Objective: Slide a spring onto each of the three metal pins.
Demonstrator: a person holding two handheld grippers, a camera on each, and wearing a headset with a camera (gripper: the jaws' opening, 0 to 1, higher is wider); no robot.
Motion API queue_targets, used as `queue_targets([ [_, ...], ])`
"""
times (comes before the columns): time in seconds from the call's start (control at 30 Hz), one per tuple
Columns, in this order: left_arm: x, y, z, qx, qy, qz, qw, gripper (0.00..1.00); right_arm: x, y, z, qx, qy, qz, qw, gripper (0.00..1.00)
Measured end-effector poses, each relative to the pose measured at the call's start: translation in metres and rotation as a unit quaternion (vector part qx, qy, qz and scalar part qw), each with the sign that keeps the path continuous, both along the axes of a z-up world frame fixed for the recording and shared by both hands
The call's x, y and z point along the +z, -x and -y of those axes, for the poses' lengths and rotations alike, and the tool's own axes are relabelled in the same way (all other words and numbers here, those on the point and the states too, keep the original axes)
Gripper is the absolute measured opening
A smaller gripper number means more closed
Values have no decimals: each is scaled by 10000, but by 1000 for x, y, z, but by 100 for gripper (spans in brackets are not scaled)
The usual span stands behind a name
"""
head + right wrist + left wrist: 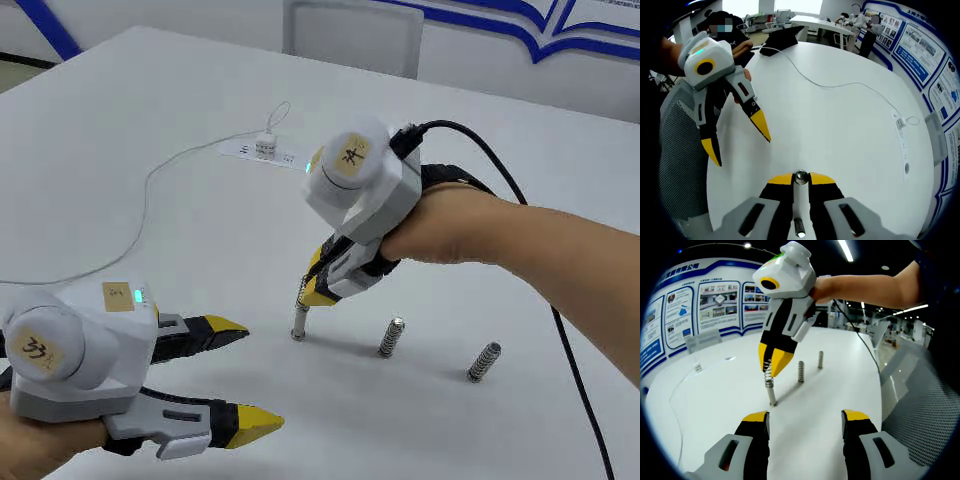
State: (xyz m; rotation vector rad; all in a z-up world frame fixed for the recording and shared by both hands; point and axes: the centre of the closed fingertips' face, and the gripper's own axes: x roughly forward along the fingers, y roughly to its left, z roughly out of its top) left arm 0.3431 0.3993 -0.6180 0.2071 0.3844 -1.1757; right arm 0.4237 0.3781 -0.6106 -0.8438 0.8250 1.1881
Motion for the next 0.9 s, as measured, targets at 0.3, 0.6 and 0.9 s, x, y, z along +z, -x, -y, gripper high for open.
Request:
queue_targets([
  [0.3, -3, 0, -2, 11, -13, -32, 10000, 59, -13, 0, 0, -33, 122, -101, 9999, 12],
  [0.6, -3, -1, -4, 44, 0, -49, 10000, 59, -26, -1, -1, -103, 237, -184, 9995, 12],
  [0.9, -4, -1, -5, 69, -13, -86, 9999, 59, -37, -1, -1, -216, 225, -275, 9991, 12],
])
